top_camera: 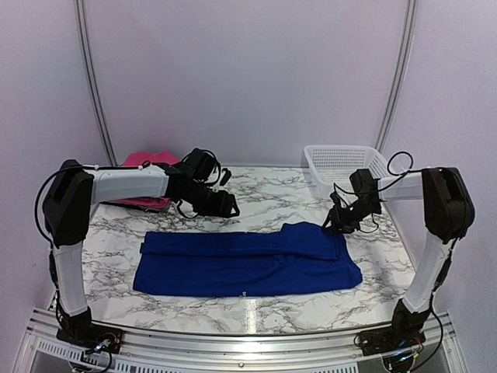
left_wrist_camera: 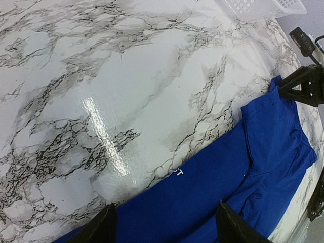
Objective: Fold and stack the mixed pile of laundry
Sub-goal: Adjust the rectangle-folded T-shirt at the center of the board.
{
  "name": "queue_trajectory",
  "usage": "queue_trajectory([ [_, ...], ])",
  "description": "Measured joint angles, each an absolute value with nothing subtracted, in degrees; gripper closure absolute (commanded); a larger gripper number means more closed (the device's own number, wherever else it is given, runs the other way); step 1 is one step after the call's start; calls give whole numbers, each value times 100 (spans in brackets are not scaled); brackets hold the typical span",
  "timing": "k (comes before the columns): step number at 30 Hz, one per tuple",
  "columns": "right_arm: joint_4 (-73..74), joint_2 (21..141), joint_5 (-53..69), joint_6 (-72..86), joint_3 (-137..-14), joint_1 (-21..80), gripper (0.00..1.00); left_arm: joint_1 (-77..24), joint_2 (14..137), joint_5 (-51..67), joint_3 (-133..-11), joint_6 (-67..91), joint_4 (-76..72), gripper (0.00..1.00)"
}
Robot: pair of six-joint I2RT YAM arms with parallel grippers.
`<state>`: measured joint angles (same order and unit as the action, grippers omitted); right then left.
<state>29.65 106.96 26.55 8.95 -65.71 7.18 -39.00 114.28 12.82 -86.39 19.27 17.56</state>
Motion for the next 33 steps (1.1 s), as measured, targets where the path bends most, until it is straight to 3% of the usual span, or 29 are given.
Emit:
queue_trajectory([
  [8, 2993, 10519, 2759, 840, -6571, 718, 100, -3900, 11338, 1146, -8486, 1927, 1761, 32],
  [17, 3074, 9454, 3120, 775, -6340, 733, 100, -3900, 11229, 1120, -8379, 1931, 1756, 33],
  [33, 3719, 7623, 4088, 799, -4276, 1402, 100, -3907, 11008, 1041, -7918, 2040, 1697, 34],
])
